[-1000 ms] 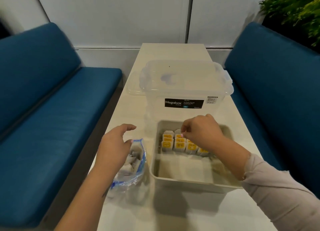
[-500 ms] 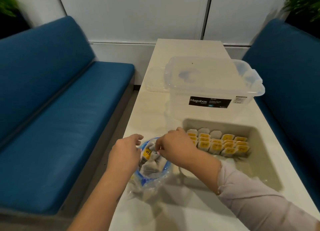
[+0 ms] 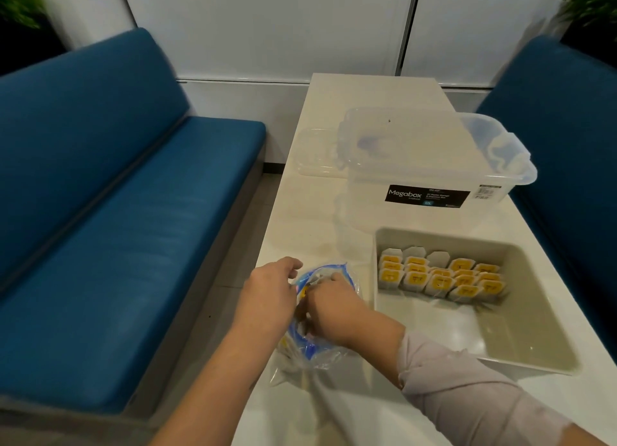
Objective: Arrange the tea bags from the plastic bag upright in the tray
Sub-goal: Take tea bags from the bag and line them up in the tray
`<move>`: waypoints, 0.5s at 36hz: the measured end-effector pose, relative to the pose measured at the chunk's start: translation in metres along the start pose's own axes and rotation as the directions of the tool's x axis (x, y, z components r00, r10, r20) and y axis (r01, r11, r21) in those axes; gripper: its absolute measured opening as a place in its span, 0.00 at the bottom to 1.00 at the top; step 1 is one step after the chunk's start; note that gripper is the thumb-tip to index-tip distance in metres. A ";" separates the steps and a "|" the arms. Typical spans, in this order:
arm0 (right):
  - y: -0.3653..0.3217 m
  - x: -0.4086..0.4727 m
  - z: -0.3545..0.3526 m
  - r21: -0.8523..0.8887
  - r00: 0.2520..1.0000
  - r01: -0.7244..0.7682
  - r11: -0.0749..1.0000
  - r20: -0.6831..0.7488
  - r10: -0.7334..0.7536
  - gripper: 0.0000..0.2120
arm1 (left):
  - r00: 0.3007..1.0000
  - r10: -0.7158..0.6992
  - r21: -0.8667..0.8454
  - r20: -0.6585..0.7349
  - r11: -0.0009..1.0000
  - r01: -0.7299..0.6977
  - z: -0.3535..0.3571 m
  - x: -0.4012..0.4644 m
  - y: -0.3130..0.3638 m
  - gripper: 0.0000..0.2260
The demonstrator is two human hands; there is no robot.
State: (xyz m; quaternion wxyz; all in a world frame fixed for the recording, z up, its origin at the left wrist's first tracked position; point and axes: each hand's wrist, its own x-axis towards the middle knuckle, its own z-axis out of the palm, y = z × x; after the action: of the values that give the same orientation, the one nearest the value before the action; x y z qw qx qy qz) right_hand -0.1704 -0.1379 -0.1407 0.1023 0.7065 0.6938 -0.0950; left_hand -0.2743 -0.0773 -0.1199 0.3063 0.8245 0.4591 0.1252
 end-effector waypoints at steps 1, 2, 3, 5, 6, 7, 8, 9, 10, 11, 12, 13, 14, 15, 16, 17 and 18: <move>0.001 0.000 0.001 0.021 1.000 -0.011 1.000 -0.015 0.011 0.12 | 1.000 -0.003 -0.004 0.002 1.000 0.003 0.000 0.000 0.000 0.16; 0.001 0.001 0.002 0.040 0.999 -0.019 0.999 -0.027 0.020 0.11 | 1.000 -0.005 -0.006 0.004 1.000 0.005 0.000 0.001 -0.001 0.16; 0.002 0.001 0.002 0.058 0.999 -0.021 0.998 -0.041 0.023 0.10 | 1.000 -0.004 -0.005 0.004 1.000 0.004 0.000 0.001 -0.001 0.16; 0.005 0.000 0.000 0.093 0.998 -0.017 0.995 -0.059 0.023 0.08 | 1.000 0.001 0.001 0.007 1.000 -0.001 0.000 0.002 -0.002 0.16; 0.008 -0.002 -0.002 0.104 0.998 -0.011 0.994 -0.064 0.018 0.07 | 1.000 0.003 0.000 0.009 1.000 -0.003 -0.001 0.002 -0.002 0.16; 0.010 -0.003 -0.005 0.116 0.997 -0.006 0.993 -0.070 0.014 0.07 | 1.000 0.004 -0.004 0.012 1.000 -0.004 -0.001 0.002 -0.003 0.16; 0.013 -0.005 -0.008 0.134 0.997 -0.003 0.991 -0.074 0.013 0.06 | 1.000 0.001 -0.012 0.016 1.000 -0.001 -0.001 0.002 -0.003 0.16; 0.016 -0.006 -0.011 0.158 0.997 -0.004 0.987 -0.074 0.016 0.06 | 1.000 -0.004 -0.023 0.018 1.000 0.005 -0.002 0.002 -0.003 0.16; 0.019 -0.008 -0.014 0.184 0.997 -0.009 0.983 -0.071 0.023 0.05 | 1.000 -0.011 -0.031 0.019 0.999 0.012 -0.002 0.002 -0.003 0.16; 0.022 -0.009 -0.017 0.217 0.997 -0.021 0.976 -0.065 0.036 0.05 | 1.000 -0.018 -0.037 0.020 0.999 0.018 -0.002 0.002 -0.004 0.16; 0.025 -0.010 -0.020 0.250 0.997 -0.033 0.968 -0.061 0.050 0.05 | 0.999 -0.024 -0.040 0.022 0.999 0.025 -0.002 0.002 -0.004 0.16; 0.028 -0.011 -0.024 0.281 0.996 -0.045 0.959 -0.058 0.064 0.06 | 0.999 -0.030 -0.046 0.024 0.998 0.031 -0.003 0.002 -0.004 0.16; 0.031 -0.013 -0.027 0.312 0.995 -0.058 0.948 -0.054 0.079 0.07 | 0.999 -0.035 -0.051 0.028 0.998 0.036 -0.003 0.002 -0.003 0.16; 0.034 -0.014 -0.031 0.351 0.994 -0.073 0.934 -0.050 0.097 0.07 | 0.999 -0.035 -0.056 0.030 0.998 0.037 -0.004 0.002 -0.003 0.16; 0.036 -0.015 -0.035 0.397 0.992 -0.087 0.914 -0.046 0.114 0.08 | 0.999 -0.034 -0.055 0.031 0.998 0.035 -0.005 0.001 -0.002 0.16; 0.039 -0.017 -0.040 0.447 0.991 -0.098 0.889 -0.043 0.130 0.09 | 0.999 -0.031 -0.054 0.030 0.998 0.032 -0.005 0.001 -0.002 0.16; 0.041 -0.019 -0.045 0.493 0.989 -0.107 0.863 -0.037 0.144 0.10 | 0.999 -0.030 -0.051 0.029 0.998 0.031 -0.006 0.000 -0.001 0.15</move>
State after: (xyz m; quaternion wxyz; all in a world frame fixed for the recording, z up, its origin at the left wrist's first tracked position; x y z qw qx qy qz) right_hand -0.1303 -0.1446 -0.0920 -0.0993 0.7559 0.6029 -0.2352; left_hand -0.2776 -0.0741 -0.1154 0.3360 0.8109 0.4638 0.1204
